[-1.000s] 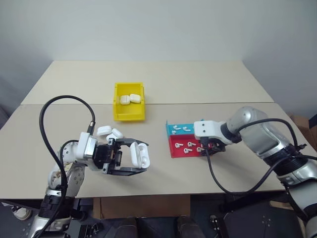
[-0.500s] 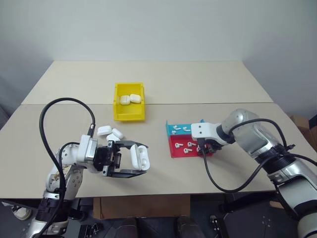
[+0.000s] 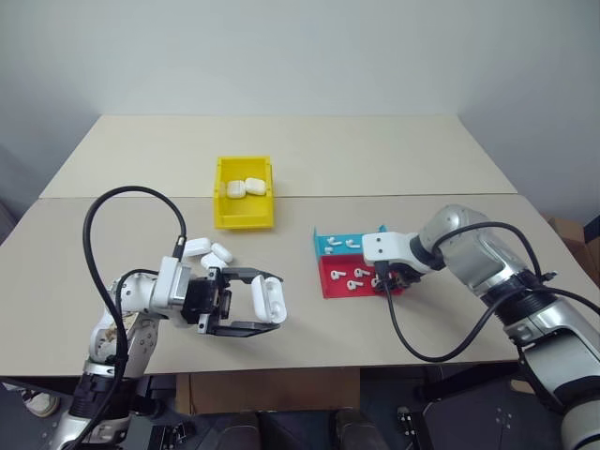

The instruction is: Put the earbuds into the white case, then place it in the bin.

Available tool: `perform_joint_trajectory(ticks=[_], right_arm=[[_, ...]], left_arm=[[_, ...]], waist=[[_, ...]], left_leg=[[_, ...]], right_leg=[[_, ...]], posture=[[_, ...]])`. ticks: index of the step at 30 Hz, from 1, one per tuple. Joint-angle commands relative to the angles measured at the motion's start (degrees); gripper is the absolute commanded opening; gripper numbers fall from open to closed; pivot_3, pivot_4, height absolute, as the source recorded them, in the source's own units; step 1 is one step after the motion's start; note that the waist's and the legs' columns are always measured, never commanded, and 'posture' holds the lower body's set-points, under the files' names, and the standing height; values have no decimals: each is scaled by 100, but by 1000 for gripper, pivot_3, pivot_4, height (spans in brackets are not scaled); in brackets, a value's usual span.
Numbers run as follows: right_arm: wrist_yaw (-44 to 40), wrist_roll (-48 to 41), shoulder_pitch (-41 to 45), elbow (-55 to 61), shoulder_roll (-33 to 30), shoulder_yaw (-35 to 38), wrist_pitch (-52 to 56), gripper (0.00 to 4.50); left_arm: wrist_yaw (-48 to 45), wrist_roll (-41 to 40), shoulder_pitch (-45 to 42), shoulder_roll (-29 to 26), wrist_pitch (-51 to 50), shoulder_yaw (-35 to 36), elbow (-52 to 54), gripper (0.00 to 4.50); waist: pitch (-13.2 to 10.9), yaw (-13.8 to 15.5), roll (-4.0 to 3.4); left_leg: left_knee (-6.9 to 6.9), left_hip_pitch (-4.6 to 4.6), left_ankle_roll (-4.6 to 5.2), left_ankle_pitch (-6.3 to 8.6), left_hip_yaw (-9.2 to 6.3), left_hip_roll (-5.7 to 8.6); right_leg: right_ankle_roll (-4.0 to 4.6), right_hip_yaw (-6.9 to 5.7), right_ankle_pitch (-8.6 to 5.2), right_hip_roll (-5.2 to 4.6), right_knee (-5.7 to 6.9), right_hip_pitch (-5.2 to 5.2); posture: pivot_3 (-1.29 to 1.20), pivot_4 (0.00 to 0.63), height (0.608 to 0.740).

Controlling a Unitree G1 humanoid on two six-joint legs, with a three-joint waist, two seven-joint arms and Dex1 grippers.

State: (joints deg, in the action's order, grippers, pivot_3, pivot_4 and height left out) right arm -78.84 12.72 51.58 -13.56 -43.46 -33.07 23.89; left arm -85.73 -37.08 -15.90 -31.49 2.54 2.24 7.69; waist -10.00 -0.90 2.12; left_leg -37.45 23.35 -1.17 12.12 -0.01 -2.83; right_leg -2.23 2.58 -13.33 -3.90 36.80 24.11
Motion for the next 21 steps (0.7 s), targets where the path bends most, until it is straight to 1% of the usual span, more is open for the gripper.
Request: perform_joint_trajectory(ticks=[1, 5, 8, 10, 21], right_arm=[[-57, 72, 110, -7, 3, 144, -78, 2067], [-39, 121, 148, -81, 36, 113, -127, 2067], [-35, 147, 162, -134, 63, 104, -157, 1490], [-26, 168, 151, -135, 68, 108, -177, 869], [-1, 241, 116, -193, 76, 207, -270, 869]], left_arm=[[64, -5, -110, 26, 52, -9, 101, 2746], [113, -3, -105, 13, 23, -11, 155, 2746], [172, -3, -90, -24, -15, -2, 210, 2746], [195, -8, -88, -44, -30, 5, 235, 2746], [351, 110, -125, 22, 12, -151, 231, 2746]], waist=[[0, 0, 0], [0, -2, 0], [0, -3, 0], [0, -6, 0], [0, -2, -1]], left_leg=[[0, 0, 0, 0, 0, 0], [0, -1, 0, 0, 0, 0], [0, -3, 0, 0, 0, -1], [0, -3, 0, 0, 0, -1], [0, -4, 0, 0, 0, -1]], right_leg=[[0, 0, 0, 0, 0, 0], [0, 0, 0, 0, 1, -1], [1, 0, 0, 1, 2, -1], [1, 0, 0, 1, 2, -1], [1, 1, 0, 1, 3, -3]], posture=[[0, 150, 740], [0, 150, 740], [0, 150, 740], [0, 150, 740], [0, 150, 740]])
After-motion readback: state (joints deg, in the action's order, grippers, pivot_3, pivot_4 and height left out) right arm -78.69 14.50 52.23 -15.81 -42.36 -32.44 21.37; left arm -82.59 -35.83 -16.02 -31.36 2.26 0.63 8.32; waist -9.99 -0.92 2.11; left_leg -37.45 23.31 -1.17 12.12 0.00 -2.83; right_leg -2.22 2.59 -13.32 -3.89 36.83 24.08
